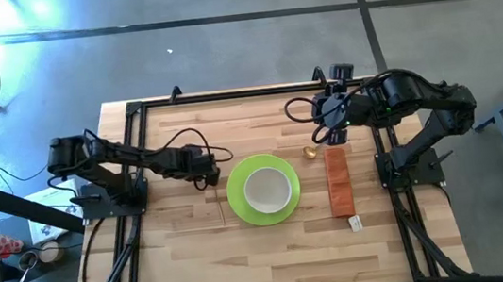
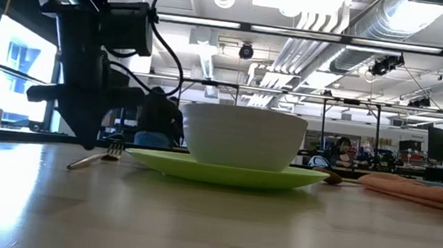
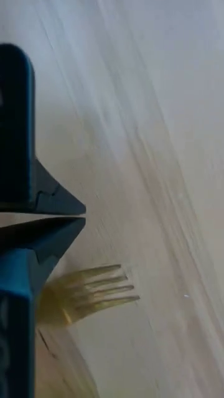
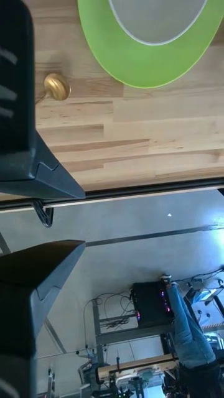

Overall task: Set table place
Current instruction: Place the fork to the left of the green plate

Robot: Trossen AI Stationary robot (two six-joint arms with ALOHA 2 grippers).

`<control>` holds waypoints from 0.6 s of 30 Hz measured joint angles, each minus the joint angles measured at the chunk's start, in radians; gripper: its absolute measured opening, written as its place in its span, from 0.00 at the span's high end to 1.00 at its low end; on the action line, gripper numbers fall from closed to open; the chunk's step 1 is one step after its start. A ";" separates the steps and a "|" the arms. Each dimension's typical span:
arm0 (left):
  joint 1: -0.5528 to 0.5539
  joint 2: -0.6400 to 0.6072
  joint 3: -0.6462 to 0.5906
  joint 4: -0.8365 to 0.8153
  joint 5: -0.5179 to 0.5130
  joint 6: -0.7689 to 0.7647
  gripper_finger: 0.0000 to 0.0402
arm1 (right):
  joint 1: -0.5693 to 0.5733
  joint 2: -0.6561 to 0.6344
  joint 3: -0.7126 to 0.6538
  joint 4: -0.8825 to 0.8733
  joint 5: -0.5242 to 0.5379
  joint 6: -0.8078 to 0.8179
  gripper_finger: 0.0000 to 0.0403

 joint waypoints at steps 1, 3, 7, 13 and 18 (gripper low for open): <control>0.001 0.008 0.000 0.012 -0.001 0.000 0.97 | 0.000 0.000 0.000 0.000 0.000 0.000 0.73; 0.001 0.031 0.000 0.040 -0.004 0.001 0.97 | 0.000 0.000 0.000 0.001 0.000 0.000 0.73; -0.001 0.063 0.002 0.071 -0.012 0.000 0.99 | 0.000 0.000 0.000 0.001 0.000 0.000 0.73; 0.001 0.070 0.001 0.141 -0.025 -0.003 0.98 | 0.000 0.000 0.000 0.000 0.000 0.000 0.73; 0.000 0.072 0.001 0.174 -0.023 -0.004 1.00 | 0.000 0.000 0.000 0.000 0.000 0.000 0.73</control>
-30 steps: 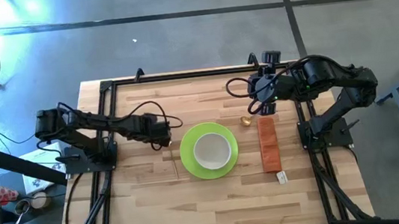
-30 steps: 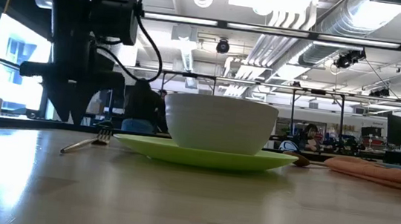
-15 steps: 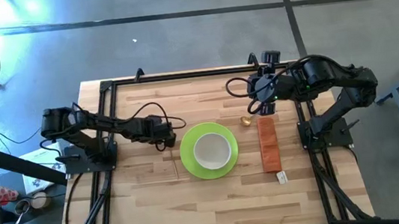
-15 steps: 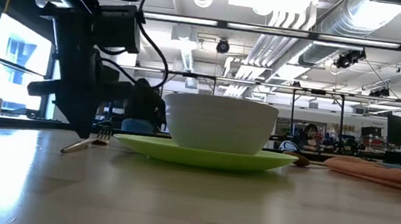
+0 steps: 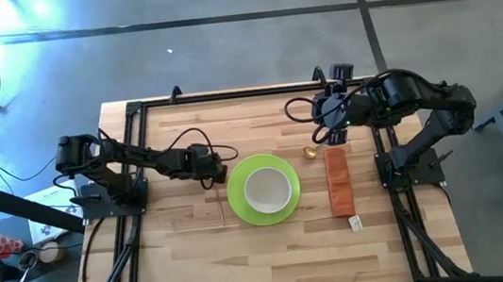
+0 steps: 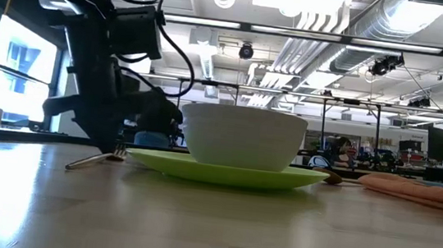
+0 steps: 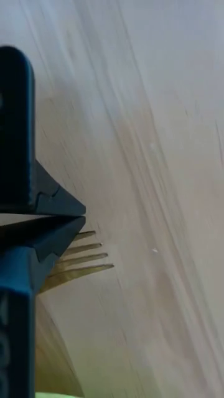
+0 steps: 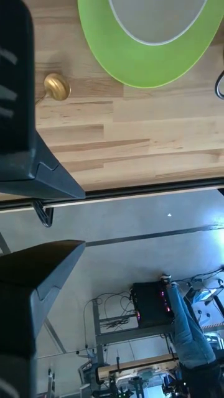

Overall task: Set table place
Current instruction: Place the fork to the left of the green plate

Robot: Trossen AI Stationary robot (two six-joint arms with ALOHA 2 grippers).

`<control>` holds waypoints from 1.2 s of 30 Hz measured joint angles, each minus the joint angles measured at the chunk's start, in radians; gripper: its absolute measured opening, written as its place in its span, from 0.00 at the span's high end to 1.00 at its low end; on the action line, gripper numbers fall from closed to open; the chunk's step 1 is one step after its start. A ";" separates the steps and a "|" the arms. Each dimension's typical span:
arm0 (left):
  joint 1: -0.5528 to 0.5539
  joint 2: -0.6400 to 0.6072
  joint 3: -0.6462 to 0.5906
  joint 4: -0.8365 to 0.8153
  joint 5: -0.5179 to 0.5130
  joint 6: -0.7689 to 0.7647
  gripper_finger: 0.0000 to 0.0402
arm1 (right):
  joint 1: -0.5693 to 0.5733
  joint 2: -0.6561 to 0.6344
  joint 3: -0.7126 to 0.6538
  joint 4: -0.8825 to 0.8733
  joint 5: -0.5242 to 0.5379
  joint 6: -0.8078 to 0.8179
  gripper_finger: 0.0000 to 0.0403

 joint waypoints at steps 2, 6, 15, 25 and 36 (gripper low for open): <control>0.001 0.000 0.000 0.006 0.001 0.001 0.99 | 0.000 0.000 0.000 0.000 0.000 0.000 0.73; 0.001 0.000 0.000 0.012 -0.001 0.001 0.98 | 0.000 0.000 0.000 0.000 0.000 0.000 0.73; 0.001 -0.006 -0.001 0.028 -0.020 0.027 0.98 | -0.007 0.000 0.000 -0.001 0.000 0.003 0.73; 0.001 -0.036 0.000 0.016 -0.023 0.031 0.98 | -0.008 0.000 0.000 -0.049 0.006 0.068 0.73; 0.000 -0.305 0.000 -0.153 -0.019 0.074 0.98 | -0.107 -0.105 -0.324 -0.053 -0.118 0.197 0.73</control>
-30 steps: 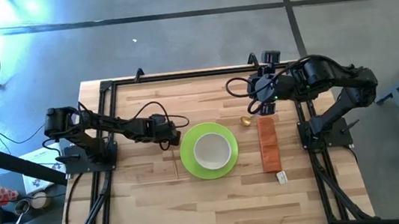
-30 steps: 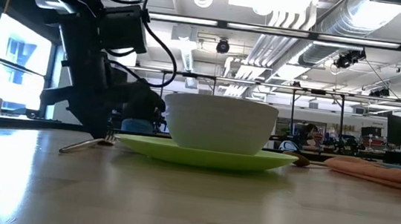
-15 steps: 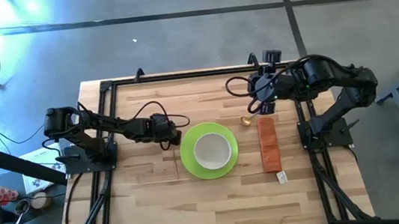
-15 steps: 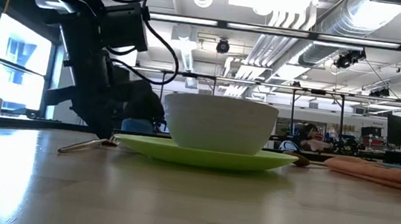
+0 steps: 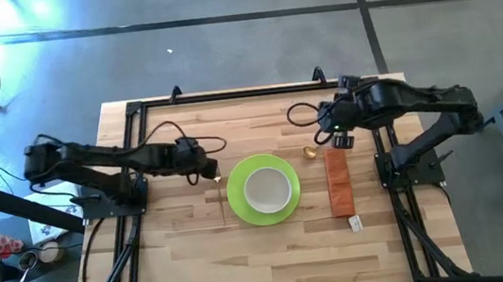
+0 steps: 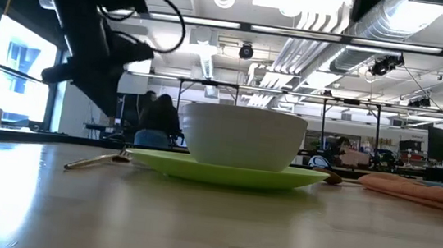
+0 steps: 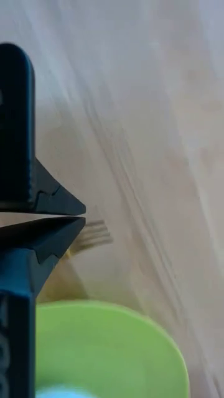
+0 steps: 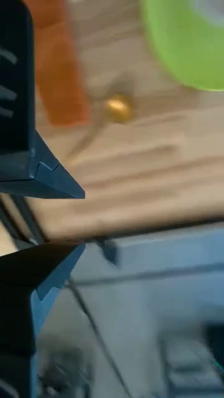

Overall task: Set table place
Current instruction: Place the fork to the left of the green plate

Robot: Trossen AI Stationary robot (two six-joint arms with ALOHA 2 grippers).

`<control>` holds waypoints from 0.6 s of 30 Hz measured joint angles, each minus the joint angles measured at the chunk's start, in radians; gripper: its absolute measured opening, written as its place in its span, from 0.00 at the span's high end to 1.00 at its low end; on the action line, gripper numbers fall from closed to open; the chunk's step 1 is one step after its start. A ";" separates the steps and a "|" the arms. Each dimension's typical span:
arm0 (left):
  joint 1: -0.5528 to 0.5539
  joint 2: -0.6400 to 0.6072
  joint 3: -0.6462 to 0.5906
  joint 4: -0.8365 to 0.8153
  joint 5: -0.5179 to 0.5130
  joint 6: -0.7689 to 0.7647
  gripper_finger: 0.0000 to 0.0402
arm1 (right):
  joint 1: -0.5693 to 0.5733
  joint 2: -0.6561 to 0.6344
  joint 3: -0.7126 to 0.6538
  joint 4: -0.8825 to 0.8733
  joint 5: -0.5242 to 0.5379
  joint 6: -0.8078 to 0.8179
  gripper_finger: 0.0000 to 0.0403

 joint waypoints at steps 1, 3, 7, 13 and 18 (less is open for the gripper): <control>0.000 -0.026 0.000 -0.004 0.000 0.011 0.98 | -0.024 -0.017 -0.063 0.010 -0.027 0.003 0.73; 0.000 -0.066 0.000 -0.006 -0.001 0.034 0.98 | -0.082 -0.048 -0.185 0.057 -0.098 -0.014 0.73; 0.000 -0.117 0.001 -0.008 -0.001 0.068 0.98 | -0.214 -0.084 -0.390 0.261 -0.289 -0.147 0.73; 0.000 -0.126 0.001 -0.044 0.020 0.069 0.98 | -0.391 -0.046 -0.573 0.526 -0.555 -0.330 0.73; 0.000 -0.126 0.001 -0.057 0.028 0.066 0.98 | -0.455 0.005 -0.692 0.602 -0.634 -0.459 0.73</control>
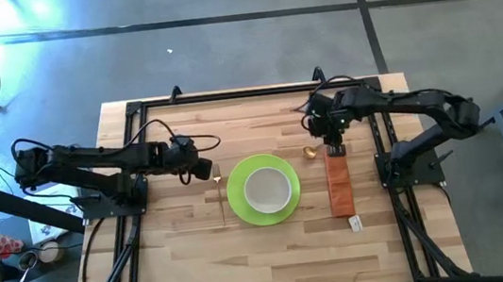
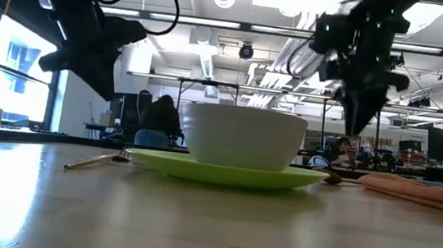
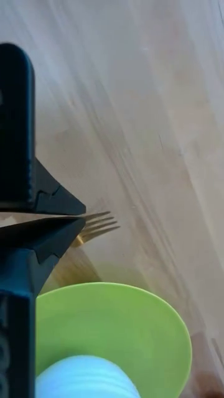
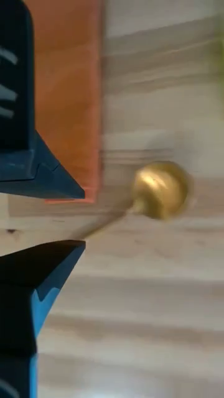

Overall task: Set table place
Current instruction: Place the fork to the left of the green plate, then place the spoon inside the white bowl

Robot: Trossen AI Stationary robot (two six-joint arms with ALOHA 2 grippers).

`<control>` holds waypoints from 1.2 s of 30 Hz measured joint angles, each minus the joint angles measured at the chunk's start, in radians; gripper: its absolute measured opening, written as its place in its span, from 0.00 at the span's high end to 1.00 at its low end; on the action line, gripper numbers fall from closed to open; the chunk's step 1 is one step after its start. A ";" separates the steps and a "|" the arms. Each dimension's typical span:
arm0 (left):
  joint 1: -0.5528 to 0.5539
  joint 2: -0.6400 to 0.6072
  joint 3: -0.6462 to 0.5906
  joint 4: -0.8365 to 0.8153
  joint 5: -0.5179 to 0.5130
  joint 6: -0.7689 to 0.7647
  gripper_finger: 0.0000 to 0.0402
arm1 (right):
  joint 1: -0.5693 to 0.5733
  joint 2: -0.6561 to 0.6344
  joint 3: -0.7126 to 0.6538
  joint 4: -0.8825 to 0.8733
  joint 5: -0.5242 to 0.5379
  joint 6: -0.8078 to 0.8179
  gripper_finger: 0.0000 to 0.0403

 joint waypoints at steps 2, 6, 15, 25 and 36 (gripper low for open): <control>0.000 0.000 0.000 0.000 0.003 -0.001 0.98 | -0.011 0.013 -0.045 0.037 -0.002 -0.052 0.73; 0.000 0.000 0.000 0.000 0.004 -0.006 0.98 | -0.036 0.026 -0.128 0.112 -0.002 -0.132 0.73; 0.000 0.000 0.000 0.001 0.010 -0.028 0.98 | -0.124 0.027 -0.229 0.244 -0.002 -0.251 0.73; 0.000 0.000 0.000 0.002 0.010 -0.036 0.98 | -0.223 0.069 -0.229 0.275 -0.035 -0.323 0.73; 0.000 0.000 0.000 0.003 0.010 -0.038 0.98 | -0.226 0.224 -0.219 0.318 -0.055 -0.364 0.73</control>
